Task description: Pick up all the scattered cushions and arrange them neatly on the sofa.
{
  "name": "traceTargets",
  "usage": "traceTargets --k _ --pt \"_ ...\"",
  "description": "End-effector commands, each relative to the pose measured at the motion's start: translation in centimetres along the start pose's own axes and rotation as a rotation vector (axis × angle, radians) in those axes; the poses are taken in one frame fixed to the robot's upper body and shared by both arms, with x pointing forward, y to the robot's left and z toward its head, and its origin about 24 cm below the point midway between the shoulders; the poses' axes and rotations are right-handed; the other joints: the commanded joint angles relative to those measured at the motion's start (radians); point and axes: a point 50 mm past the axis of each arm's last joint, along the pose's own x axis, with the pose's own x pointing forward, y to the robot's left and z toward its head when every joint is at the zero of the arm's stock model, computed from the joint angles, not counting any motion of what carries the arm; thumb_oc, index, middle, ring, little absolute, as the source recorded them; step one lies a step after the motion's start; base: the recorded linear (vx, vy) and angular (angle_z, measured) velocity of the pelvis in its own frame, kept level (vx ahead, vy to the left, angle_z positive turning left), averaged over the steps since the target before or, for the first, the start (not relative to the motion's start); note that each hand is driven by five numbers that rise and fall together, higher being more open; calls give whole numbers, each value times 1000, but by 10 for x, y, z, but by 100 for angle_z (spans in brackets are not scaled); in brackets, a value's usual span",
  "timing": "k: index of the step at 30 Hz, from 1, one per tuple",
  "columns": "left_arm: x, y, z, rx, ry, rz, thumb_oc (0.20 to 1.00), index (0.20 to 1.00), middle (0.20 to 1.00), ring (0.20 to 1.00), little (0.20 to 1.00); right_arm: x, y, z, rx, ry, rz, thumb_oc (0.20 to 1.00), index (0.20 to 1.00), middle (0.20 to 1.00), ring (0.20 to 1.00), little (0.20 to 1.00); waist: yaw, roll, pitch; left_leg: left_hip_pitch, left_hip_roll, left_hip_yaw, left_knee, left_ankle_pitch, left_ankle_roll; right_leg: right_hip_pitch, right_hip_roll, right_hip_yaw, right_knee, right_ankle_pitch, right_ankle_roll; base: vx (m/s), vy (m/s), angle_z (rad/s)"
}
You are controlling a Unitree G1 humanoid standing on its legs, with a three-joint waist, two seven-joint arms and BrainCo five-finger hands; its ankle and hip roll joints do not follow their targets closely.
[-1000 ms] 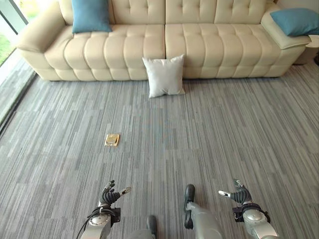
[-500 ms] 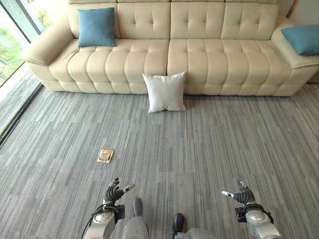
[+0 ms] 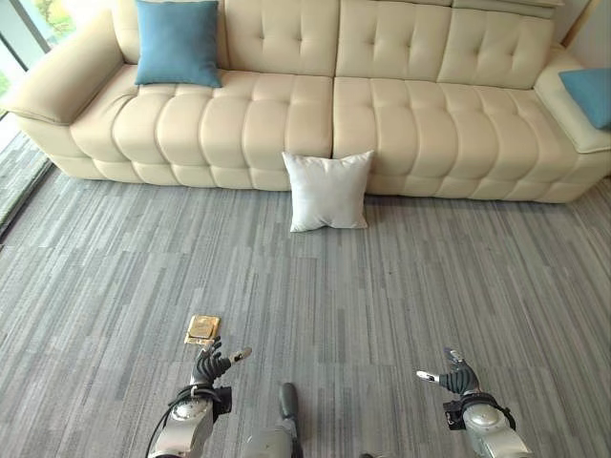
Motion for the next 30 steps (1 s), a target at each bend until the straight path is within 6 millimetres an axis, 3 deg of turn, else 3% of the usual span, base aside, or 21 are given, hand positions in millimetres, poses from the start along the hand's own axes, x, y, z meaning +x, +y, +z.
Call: traceTargets --k 1,2,4,6,8,10,14,15,19,22,25,26,28,29,30 --pt "-5 9 -3 22 -15 20 1000 1000 1000 1000 1000 0 -9 6 -44 -39 -13 1000 1000 1000 1000 1000 13 12 6 33 61 -30 68 -137 -89 -113 -5 24 120 63 47 172 167 -32" --pt "-4 8 -3 20 -18 18 1000 1000 1000 1000 1000 0 -6 5 -31 -32 -5 1000 1000 1000 1000 1000 -6 35 21 81 62 -29 42 -147 -86 -192 3 10 158 75 29 150 125 -26" --pt "-4 7 -1 15 -23 16 1000 1000 1000 1000 1000 0 -6 5 -22 -33 -7 1000 1000 1000 1000 1000 -12 41 27 98 61 -26 34 -153 -87 -211 1 -9 128 65 21 182 35 -2" --pt "-4 4 8 -4 -63 0 1000 1000 1000 1000 1000 1 -13 4 -18 -19 -36 1000 1000 1000 1000 1000 -41 44 51 167 40 -27 25 -192 -99 -271 -2 -77 -118 116 26 363 -85 -26" --pt "-3 2 13 -14 -80 -3 1000 1000 1000 1000 1000 0 -15 1 -28 -6 -43 1000 1000 1000 1000 1000 -62 42 63 204 41 -37 31 -220 -110 -294 9 -86 -224 156 46 298 -119 -1" --pt "-2 1 16 -15 -93 -11 1000 1000 1000 1000 1000 0 -17 -3 -23 8 -47 1000 1000 1000 1000 1000 -70 35 60 219 38 -47 39 -242 -115 -284 12 -80 -266 162 55 247 -128 23" --pt "-2 -7 7 -19 -55 -26 1000 1000 1000 1000 1000 -1 -19 -10 -4 31 -51 1000 1000 1000 1000 1000 -83 37 24 267 56 -61 45 -269 -134 -241 15 -76 -246 183 26 315 -170 30" --pt "-2 -10 3 -32 -34 -32 1000 1000 1000 1000 1000 0 -23 -9 8 25 -68 1000 1000 1000 1000 1000 -90 51 13 271 84 -62 62 -268 -154 -216 26 -92 -232 164 11 260 -171 37" --pt "-1 -11 -4 -31 -2 -28 1000 1000 1000 1000 1000 2 -25 -2 27 0 -70 1000 1000 1000 1000 1000 -95 60 -2 259 115 -69 129 -228 -184 -180 48 -107 -233 133 -19 221 -152 43" --pt "-1 -10 -5 -39 6 -26 1000 1000 1000 1000 1000 2 -26 3 34 -22 -67 1000 1000 1000 1000 1000 -84 54 9 189 127 -99 337 -152 -210 -119 74 -100 -246 94 -55 202 -177 -1" --pt "-2 -11 -6 -52 10 -29 1000 1000 1000 1000 1000 2 -27 4 43 -25 -70 1000 1000 1000 1000 1000 -65 30 24 96 120 -124 493 -114 -197 -76 76 -85 -250 58 -87 231 -134 -14" --pt "-2 -11 -8 -44 21 -27 1000 1000 1000 1000 1000 3 -29 5 48 -26 -78 1000 1000 1000 1000 1000 -42 11 36 12 94 -119 450 -174 -164 -37 71 -67 -262 40 -82 288 -85 -33" --pt "-3 -10 -9 -40 25 -28 1000 1000 1000 1000 1000 3 -30 4 43 -25 -78 1000 1000 1000 1000 1000 -35 8 35 3 84 -117 395 -193 -156 -27 69 -63 -268 31 -75 239 -5 -12" --pt "-3 -11 -10 -36 29 -30 1000 1000 1000 1000 1000 3 -31 3 36 -25 -83 1000 1000 1000 1000 1000 -26 10 34 -22 79 -120 327 -180 -156 -11 73 -64 -277 22 -70 293 53 -17" --pt "-4 -11 -11 -34 29 -29 1000 1000 1000 1000 1000 3 -32 3 30 -22 -84 1000 1000 1000 1000 1000 -16 22 34 -56 86 -131 247 -127 -164 7 87 -57 -287 12 -66 381 83 -28"
